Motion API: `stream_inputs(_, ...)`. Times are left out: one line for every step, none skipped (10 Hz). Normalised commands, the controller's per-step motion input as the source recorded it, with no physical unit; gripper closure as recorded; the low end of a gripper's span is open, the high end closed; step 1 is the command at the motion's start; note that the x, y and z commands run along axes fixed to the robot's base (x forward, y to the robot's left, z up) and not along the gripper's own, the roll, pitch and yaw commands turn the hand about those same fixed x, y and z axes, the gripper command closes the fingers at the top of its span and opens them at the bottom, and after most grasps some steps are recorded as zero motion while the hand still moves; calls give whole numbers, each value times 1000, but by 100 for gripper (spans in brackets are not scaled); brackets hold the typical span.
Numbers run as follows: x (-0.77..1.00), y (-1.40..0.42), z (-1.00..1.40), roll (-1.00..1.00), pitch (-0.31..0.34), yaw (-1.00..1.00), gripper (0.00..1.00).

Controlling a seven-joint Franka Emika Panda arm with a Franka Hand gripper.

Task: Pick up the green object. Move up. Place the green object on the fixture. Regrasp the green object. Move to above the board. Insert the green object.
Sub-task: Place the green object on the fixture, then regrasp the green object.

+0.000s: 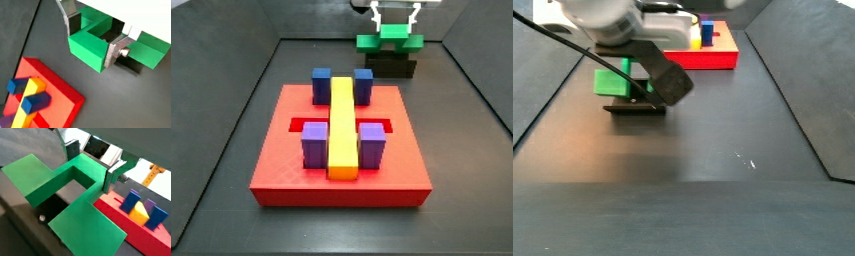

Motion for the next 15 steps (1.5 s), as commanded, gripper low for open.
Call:
stream_inputs(429,-183,-11,169,454,74,100)
stream_inputs(174,-6,-326,197,246,114,100)
stream_inputs(49,0,-414,300,180,251,100)
stream_inputs(0,0,-169,320,129,140,100)
stream_inputs(14,0,-91,69,83,120,100)
stream_inputs(0,0,-143,123,114,109,100)
stream_inputs(0,0,-306,103,66,77,100)
stream_inputs(0,0,-374,69,17,14,100)
stream_inputs(0,-3,0,9,0,0,100)
stream_inputs(0,0,0,0,0,0,100)
stream_inputs(0,0,0,0,0,0,0)
stream_inputs(0,0,0,9,0,0,0)
stream_inputs(0,0,0,0,0,-34,0)
stream_inputs(191,89,803,-171,-3,-229,0)
stream_inputs(483,323,1000,-391,163,-211,0)
